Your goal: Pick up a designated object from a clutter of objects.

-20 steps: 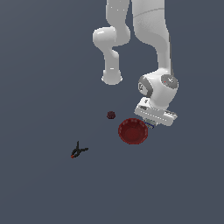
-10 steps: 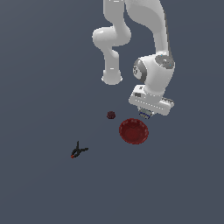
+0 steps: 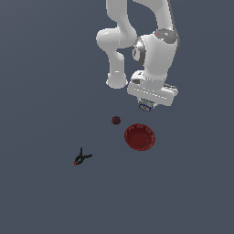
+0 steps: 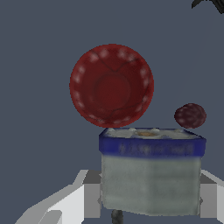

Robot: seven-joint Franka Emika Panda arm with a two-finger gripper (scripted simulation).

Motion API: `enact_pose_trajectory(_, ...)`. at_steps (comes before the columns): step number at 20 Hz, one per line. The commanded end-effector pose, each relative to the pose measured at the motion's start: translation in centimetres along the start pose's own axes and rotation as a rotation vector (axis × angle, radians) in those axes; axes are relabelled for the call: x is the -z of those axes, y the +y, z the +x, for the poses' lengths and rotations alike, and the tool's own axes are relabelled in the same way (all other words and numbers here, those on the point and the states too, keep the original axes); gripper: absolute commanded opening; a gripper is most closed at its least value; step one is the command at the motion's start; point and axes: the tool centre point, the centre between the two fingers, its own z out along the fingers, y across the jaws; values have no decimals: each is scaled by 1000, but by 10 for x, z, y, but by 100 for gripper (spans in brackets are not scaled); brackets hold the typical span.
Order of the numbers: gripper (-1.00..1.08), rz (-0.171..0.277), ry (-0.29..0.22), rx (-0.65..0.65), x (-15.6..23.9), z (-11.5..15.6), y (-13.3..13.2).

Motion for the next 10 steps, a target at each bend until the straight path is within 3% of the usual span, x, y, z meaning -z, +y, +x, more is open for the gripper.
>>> enact_pose_trajectory(1, -100, 1, -1, 0, 21, 0, 12)
enact_pose_trajectory(10, -100, 2, -1, 0, 94, 2, 54)
